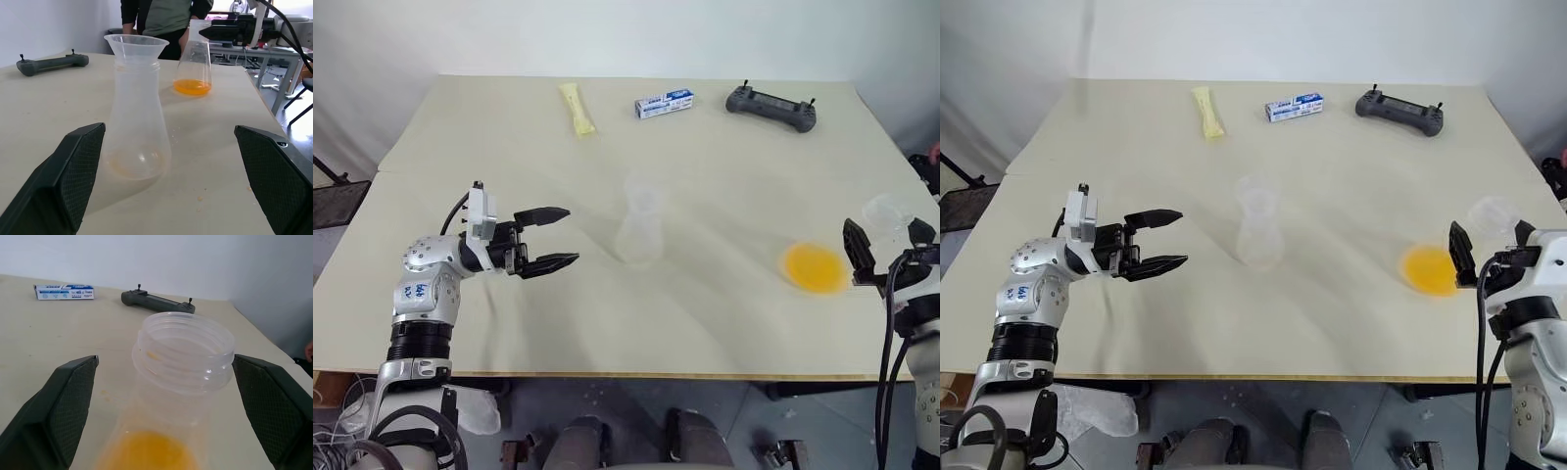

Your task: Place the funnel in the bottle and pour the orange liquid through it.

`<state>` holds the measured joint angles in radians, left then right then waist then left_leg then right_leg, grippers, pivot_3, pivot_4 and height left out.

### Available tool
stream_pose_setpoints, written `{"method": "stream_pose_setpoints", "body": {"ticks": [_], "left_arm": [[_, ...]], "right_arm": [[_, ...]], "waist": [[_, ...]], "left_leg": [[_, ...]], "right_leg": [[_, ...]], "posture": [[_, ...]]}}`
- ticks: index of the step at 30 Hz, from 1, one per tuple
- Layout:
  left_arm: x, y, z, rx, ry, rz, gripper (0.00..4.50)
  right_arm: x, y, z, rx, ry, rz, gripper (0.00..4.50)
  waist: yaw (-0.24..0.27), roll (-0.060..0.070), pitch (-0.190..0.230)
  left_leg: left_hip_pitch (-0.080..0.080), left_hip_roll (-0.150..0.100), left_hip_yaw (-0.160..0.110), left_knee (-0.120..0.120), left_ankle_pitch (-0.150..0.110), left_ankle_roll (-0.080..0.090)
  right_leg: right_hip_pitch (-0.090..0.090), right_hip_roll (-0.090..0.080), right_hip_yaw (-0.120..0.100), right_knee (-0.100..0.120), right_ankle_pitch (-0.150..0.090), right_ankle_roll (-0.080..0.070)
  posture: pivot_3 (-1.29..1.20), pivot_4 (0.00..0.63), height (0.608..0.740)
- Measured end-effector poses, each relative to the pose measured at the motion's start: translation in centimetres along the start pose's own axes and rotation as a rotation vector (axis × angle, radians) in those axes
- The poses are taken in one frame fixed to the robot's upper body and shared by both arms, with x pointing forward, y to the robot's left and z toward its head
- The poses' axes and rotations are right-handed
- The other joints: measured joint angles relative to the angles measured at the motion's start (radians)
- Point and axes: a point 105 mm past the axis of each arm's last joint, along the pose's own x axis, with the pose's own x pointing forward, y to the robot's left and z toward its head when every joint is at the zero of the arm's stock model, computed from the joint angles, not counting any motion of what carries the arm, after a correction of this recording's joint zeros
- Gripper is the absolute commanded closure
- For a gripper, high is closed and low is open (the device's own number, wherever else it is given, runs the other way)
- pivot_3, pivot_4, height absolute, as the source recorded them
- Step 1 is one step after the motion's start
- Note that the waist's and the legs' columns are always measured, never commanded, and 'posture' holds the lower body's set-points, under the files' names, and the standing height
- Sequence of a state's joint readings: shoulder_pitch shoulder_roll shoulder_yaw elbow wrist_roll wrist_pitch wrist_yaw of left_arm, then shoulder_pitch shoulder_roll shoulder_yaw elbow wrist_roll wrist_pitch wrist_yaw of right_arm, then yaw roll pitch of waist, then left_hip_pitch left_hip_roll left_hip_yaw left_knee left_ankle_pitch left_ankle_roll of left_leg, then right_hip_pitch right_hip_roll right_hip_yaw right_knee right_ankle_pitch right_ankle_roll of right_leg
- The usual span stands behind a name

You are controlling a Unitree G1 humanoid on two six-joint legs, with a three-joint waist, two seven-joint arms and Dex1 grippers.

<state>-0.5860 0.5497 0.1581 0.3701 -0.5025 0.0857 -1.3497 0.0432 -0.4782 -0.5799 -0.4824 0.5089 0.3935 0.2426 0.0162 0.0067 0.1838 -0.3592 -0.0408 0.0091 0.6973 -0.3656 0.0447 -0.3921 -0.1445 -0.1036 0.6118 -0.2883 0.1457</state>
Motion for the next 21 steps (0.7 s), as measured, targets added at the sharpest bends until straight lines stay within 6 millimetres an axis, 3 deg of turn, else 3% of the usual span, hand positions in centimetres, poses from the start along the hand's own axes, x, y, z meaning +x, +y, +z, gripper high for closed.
{"method": "stream_pose_setpoints", "body": {"ticks": [12,21], "left_arm": [[0.1,0.0,-0.1,-0.003,-0.005,0.003,0.00],[0.4,0.0,-0.1,-0.008,-0.016,0.006,0.00]], "right_arm": [[-1.4,0.5,0.4,0.013,0.000,-0.021,0.01],[-1.4,-0.5,-0.4,0.043,0.032,-0.044,0.01]], "waist": [[0.005,0.000,0.000],[0.005,0.000,0.000]], "left_leg": [[0.000,0.000,0.000,0.000,0.000,0.000],[0.000,0.000,0.000,0.000,0.000,0.000]], "right_leg": [[0.000,0.000,0.000,-0.001,0.000,0.000],[0.000,0.000,0.000,-0.001,0.000,0.000]], "posture": [[0.00,0.150,0.740],[0.00,0.150,0.740]]}}
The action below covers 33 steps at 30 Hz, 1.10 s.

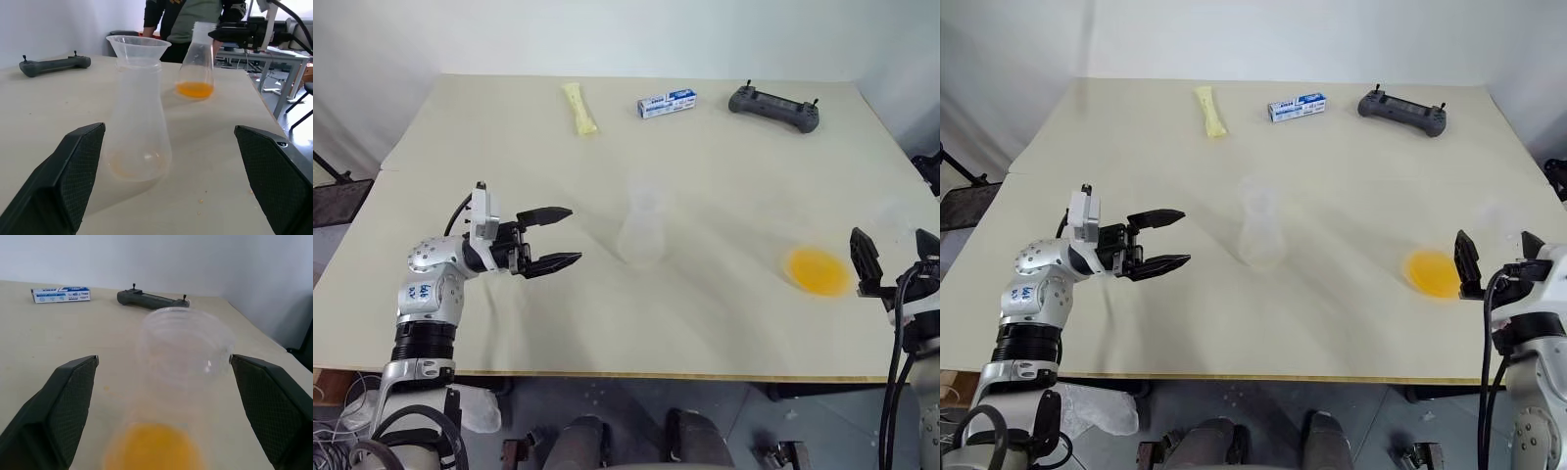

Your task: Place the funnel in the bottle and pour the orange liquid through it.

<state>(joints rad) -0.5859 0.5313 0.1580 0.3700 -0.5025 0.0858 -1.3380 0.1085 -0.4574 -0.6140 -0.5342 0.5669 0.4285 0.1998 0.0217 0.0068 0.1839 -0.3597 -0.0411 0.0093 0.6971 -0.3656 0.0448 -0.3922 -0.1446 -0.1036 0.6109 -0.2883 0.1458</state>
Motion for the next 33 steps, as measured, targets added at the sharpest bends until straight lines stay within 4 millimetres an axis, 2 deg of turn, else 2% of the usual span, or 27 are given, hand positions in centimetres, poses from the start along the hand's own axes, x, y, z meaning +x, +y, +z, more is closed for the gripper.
{"method": "stream_pose_setpoints", "body": {"ticks": [2,7,13,22,29,33], "left_arm": [[0.0,0.1,0.0,0.000,0.000,0.006,0.00],[0.1,0.1,0.0,0.002,-0.002,0.013,0.00],[0.1,-0.1,0.0,0.005,0.001,0.018,0.00],[0.2,-0.2,0.1,0.011,0.001,0.020,0.00],[0.2,-0.2,0.2,0.011,0.001,0.019,0.00],[0.2,-0.2,0.2,0.011,0.001,0.019,0.00]], "right_arm": [[0.3,-0.2,-0.4,0.016,0.014,-0.002,0.01],[1.1,-0.3,0.3,0.004,-0.005,0.015,0.01],[1.8,-0.5,-0.6,0.013,0.021,0.021,0.01],[3.3,-0.9,-0.3,0.027,-0.020,0.013,0.01],[4.0,-1.0,-0.8,0.027,-0.012,0.008,0.01],[4.2,-1.1,-0.6,0.019,-0.029,0.004,0.91]], "waist": [[-0.001,0.001,0.000],[0.000,0.002,0.001],[0.000,0.002,0.001],[0.000,0.002,0.001],[-0.001,0.003,0.002],[0.000,0.003,0.002]], "left_leg": [[0.000,0.000,0.000,0.000,0.000,0.000],[0.000,0.000,0.000,0.000,0.000,0.000],[-0.001,0.000,0.000,0.000,0.000,0.000],[-0.001,0.000,0.000,0.000,0.000,0.000],[-0.001,0.000,0.000,0.000,0.000,0.000],[-0.001,0.000,0.000,0.000,0.000,0.000]], "right_leg": [[0.000,0.000,0.000,0.000,0.000,0.000],[0.000,0.000,0.000,0.000,0.000,0.000],[0.000,0.000,0.000,0.000,0.000,0.000],[0.000,0.000,0.000,-0.001,0.000,0.000],[0.000,0.000,0.000,-0.001,0.000,0.000],[0.000,0.000,-0.001,-0.001,0.000,0.000]], "posture": [[0.00,0.150,0.740],[0.00,0.150,0.740],[0.00,0.150,0.740],[0.00,0.150,0.740],[0.00,0.150,0.740],[0.00,0.150,0.740]]}}
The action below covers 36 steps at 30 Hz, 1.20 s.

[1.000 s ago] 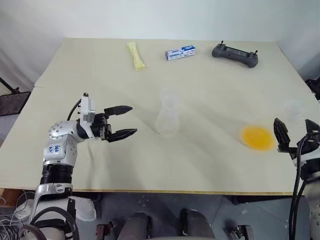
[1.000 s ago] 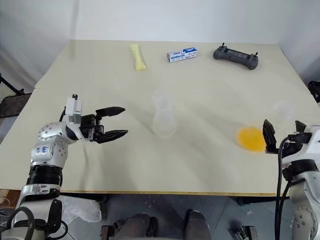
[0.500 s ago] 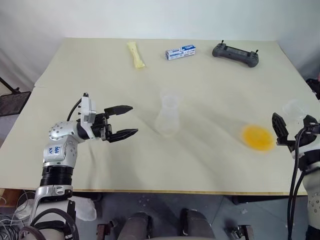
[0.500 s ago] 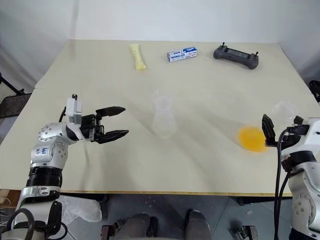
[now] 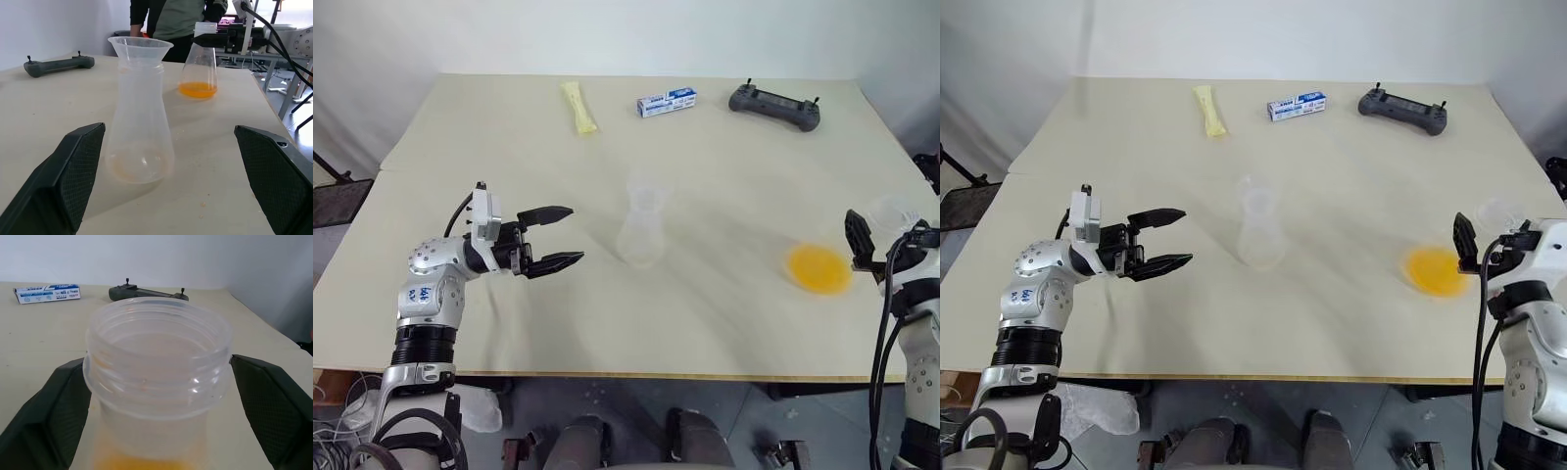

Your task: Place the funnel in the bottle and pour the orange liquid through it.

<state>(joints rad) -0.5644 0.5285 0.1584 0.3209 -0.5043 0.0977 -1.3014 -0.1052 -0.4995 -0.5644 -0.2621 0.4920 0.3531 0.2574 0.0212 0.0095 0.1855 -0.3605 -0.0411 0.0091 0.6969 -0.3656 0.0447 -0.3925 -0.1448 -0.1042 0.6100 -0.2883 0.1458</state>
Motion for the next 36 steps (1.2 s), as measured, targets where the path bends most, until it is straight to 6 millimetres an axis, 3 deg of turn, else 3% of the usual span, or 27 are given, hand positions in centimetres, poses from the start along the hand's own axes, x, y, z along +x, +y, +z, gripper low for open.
{"method": "stream_pose_setpoints", "body": {"ticks": [3,10,16,24,36], "left_arm": [[0.0,0.0,0.0,0.000,0.000,0.000,0.00],[0.0,-0.1,0.0,0.000,-0.002,-0.007,0.00],[0.0,-0.1,0.0,-0.012,-0.006,-0.052,0.00],[0.5,1.2,0.3,-0.015,-0.009,-0.114,0.00],[0.7,1.9,0.0,-0.022,-0.025,-0.122,0.00]], "right_arm": [[0.1,0.1,0.2,0.001,-0.009,0.000,1.73],[0.2,1.5,0.9,-0.007,-0.019,0.037,1.73],[1.8,6.5,4.7,-0.118,-0.077,0.188,1.73],[3.8,13.1,7.8,-0.362,-0.098,0.319,1.73],[4.7,20.1,9.1,-0.835,-0.162,0.467,1.73]], "waist": [[0.000,0.000,0.000],[-0.001,0.002,0.001],[-0.004,0.004,0.002],[0.000,0.004,0.003],[-0.018,0.004,0.003]], "left_leg": [[0.000,0.000,0.000,0.000,0.000,0.000],[0.000,0.000,0.000,0.000,0.000,0.000],[-0.001,0.000,0.000,0.000,0.000,0.000],[-0.010,-0.001,-0.002,0.002,0.000,0.000],[-0.011,-0.002,-0.002,0.001,0.000,0.001]], "right_leg": [[0.000,0.000,0.000,0.000,0.000,0.000],[0.000,0.000,0.000,0.000,0.000,0.000],[-0.002,0.000,0.000,0.000,0.000,0.000],[-0.008,0.000,-0.003,0.000,0.000,0.000],[-0.009,-0.001,-0.004,0.001,0.000,0.001]], "posture": [[0.00,0.150,0.740],[0.00,0.150,0.740],[0.00,0.150,0.740],[0.00,0.150,0.740],[0.00,0.150,0.740]]}}
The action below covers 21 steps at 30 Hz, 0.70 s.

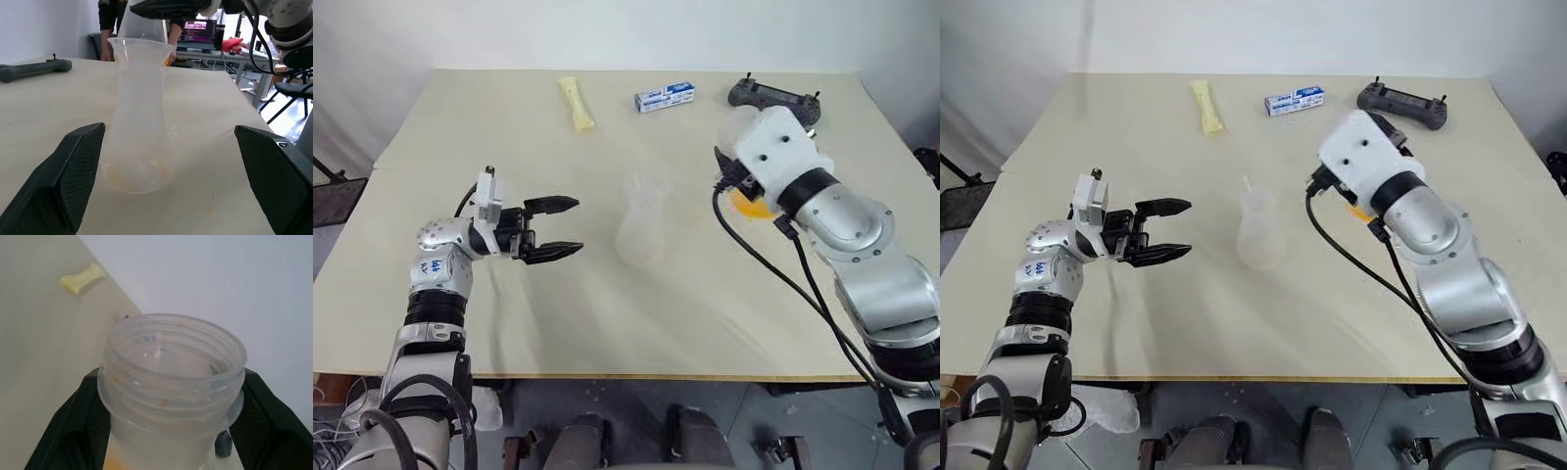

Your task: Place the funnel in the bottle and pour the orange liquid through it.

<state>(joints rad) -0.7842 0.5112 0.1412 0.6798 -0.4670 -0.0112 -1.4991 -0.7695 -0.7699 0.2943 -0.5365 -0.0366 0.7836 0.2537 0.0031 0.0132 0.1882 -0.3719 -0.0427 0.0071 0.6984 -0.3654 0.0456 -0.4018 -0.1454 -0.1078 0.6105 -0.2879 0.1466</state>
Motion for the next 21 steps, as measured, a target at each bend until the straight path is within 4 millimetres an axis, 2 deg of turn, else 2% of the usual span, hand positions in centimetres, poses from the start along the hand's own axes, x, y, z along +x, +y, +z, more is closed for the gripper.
{"method": "stream_pose_setpoints", "body": {"ticks": [6,12,21], "left_arm": [[0.3,0.2,0.4,0.021,-0.011,-0.005,0.00],[0.9,0.0,0.2,0.016,-0.029,-0.015,0.00],[1.2,0.3,0.7,0.035,-0.037,-0.020,0.00]], "right_arm": [[1.2,2.1,0.5,-0.198,0.004,0.083,1.73],[2.4,1.8,2.5,-0.349,-0.063,0.065,1.73],[3.2,2.9,3.7,-0.570,-0.141,0.100,1.73]], "waist": [[-0.007,-0.001,0.000],[-0.008,-0.001,0.001],[-0.009,-0.001,0.001]], "left_leg": [[0.000,0.000,0.000,0.000,0.000,0.000],[-0.003,0.000,0.000,0.000,0.000,0.000],[-0.004,0.000,0.001,0.000,0.000,0.000]], "right_leg": [[-0.001,0.000,0.000,0.000,0.000,0.000],[-0.005,0.000,0.000,0.002,0.000,0.000],[-0.006,0.000,0.000,0.002,0.000,0.000]], "posture": [[0.00,0.150,0.740],[0.00,0.150,0.740],[0.00,0.150,0.740]]}}
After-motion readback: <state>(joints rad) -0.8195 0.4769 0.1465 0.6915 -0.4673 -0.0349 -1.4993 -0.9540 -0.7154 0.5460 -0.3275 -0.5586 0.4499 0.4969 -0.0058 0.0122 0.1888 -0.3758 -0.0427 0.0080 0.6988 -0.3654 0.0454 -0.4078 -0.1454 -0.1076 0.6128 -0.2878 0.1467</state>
